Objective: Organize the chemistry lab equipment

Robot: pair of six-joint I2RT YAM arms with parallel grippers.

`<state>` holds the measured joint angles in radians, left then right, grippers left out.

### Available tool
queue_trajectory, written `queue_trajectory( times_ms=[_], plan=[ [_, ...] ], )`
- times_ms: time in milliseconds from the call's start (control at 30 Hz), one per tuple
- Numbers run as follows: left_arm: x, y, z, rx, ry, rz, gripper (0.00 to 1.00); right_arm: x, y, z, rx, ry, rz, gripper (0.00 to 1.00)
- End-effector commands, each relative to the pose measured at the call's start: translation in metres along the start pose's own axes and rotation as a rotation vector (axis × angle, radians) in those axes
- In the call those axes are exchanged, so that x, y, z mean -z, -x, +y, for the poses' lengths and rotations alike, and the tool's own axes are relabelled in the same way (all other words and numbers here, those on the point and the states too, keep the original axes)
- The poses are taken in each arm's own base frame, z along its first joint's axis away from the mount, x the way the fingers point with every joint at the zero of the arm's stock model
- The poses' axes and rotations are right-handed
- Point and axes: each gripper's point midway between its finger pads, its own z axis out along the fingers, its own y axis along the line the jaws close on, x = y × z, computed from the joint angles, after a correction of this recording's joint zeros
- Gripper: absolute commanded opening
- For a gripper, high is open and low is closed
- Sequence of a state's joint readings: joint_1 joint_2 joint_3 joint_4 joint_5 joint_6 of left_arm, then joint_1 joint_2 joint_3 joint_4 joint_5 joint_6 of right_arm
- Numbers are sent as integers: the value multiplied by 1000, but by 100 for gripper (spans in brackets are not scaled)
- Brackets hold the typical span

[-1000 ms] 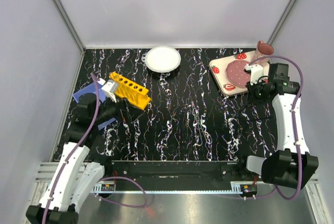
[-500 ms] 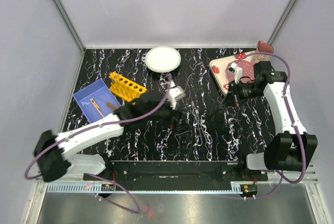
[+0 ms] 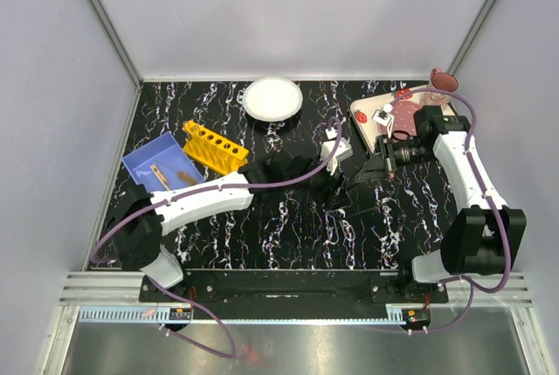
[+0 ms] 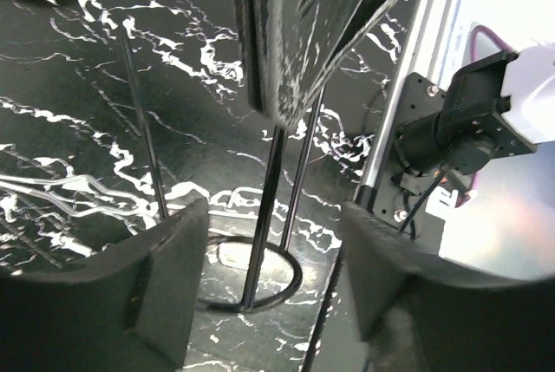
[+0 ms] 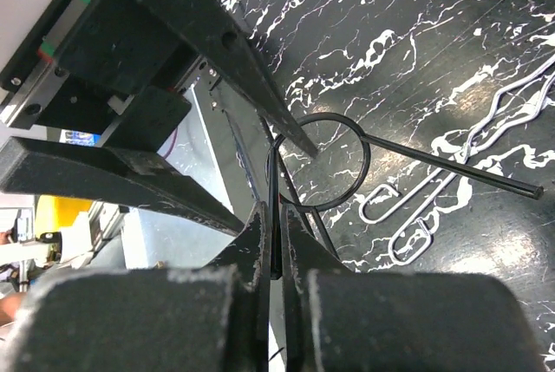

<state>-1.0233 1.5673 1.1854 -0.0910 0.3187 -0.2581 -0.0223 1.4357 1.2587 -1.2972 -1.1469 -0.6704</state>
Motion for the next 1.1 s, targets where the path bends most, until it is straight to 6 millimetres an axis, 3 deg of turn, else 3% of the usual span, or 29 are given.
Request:
queue_trajectory(
  times_ms=[0,67,100,200,333,433,567,600,667,833,867,900,1067],
  plan=[
    [-10,31,-14,-74,-70,-69,55,0,10,17,8,91,-47,0],
    [-14,26,-18,-78,-104,-47,42,-1,10,17,4,97,-48,0],
    [-14,25,-19,-78,-109,-31,28,-1,10,17,7,97,-48,0],
    [-16,18,-17,-69,-103,1,0,-1,10,16,7,99,-48,0],
    [-10,18,-12,-40,-63,-12,0,-2,7,14,4,96,-44,0],
    [0,16,-12,-22,-47,-23,0,-3,5,12,7,94,-44,14],
    [12,-2,-9,22,-20,-8,0,-3,6,12,31,92,-47,53],
    [18,-2,-10,33,-11,-16,0,-3,6,11,45,91,-48,79],
    [24,-14,-3,76,31,-3,0,-2,8,11,57,88,-48,99],
    [51,-26,2,135,102,-40,0,-1,14,0,92,57,-32,100],
    [56,-38,7,147,129,-27,0,-1,13,-2,96,53,-28,100],
    [69,-35,6,149,146,-49,0,-2,14,-7,108,46,-29,100],
    [117,-54,49,230,399,-134,0,-5,7,-29,61,35,-42,100]
  ],
)
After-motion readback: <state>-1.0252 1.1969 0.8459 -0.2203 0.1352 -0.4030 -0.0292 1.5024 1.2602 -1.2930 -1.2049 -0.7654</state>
